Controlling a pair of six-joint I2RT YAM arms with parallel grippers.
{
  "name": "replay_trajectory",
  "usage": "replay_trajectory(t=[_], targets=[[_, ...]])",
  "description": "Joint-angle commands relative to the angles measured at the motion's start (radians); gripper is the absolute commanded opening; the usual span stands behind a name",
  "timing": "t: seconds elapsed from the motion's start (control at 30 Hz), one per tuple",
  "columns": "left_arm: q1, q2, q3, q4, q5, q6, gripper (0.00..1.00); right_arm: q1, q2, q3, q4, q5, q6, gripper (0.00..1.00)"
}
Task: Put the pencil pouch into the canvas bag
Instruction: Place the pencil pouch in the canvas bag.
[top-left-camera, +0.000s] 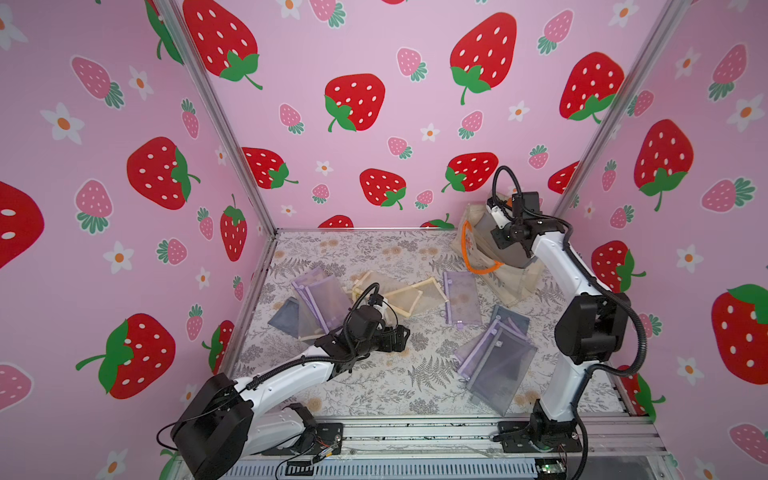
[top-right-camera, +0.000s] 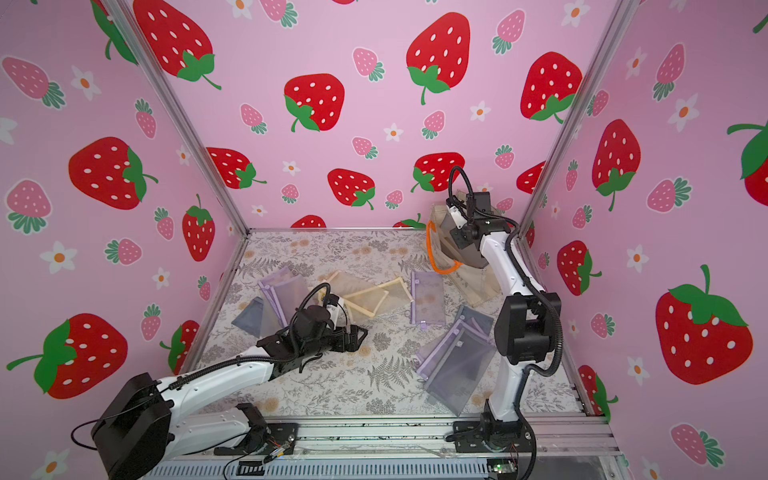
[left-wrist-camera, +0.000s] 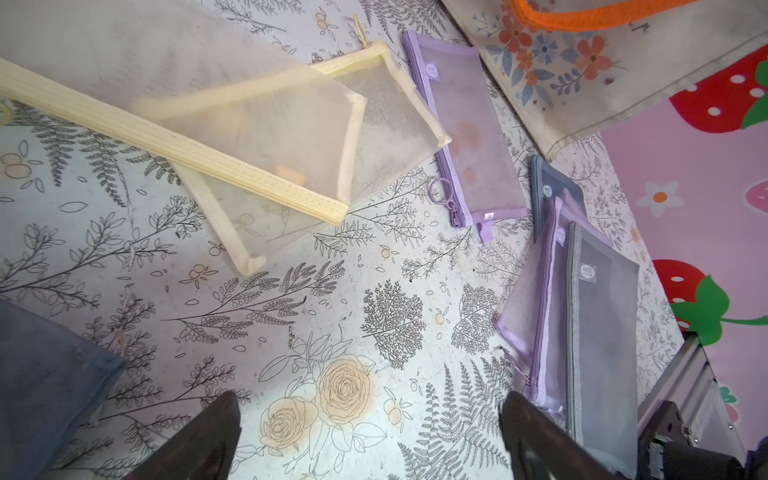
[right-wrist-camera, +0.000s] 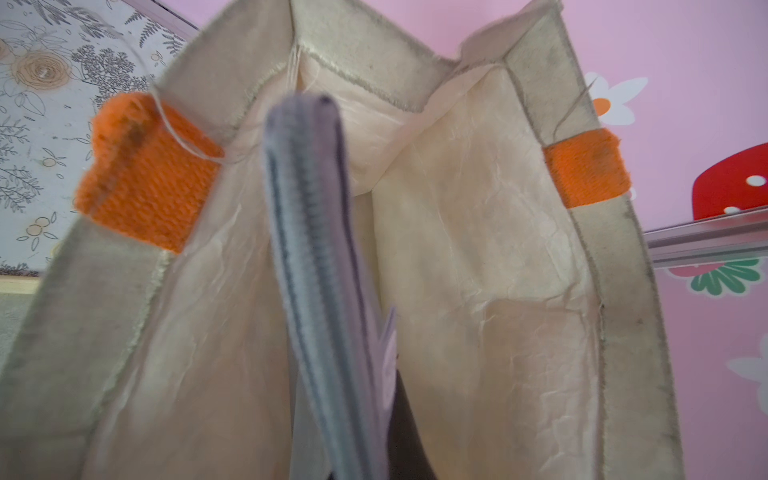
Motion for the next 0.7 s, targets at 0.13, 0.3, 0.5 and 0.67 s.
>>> replay_trajectory(t=[0.13,0.3,0.5,0.67], targets=[[0.007,0.013,0.001,0.01,-0.004,0.01,0.99,-0.008,0.034,0.08,0.001,0.077,0.151,0.0],[0.007,0.016,-0.005,0.019,-0.005,0.005,0.99,-0.005,0.1,0.194,-0.03,0.069,0.192,0.0],[0.021,0.019,-0.02,0.028,-0.003,0.008,0.99,0.003,0.142,0.223,-0.045,0.098,0.158,0.0],[0.032,0.035,-0.021,0.051,0.008,0.008,0.99,0.004,0.162,0.197,-0.048,0.08,0.15,0.0]])
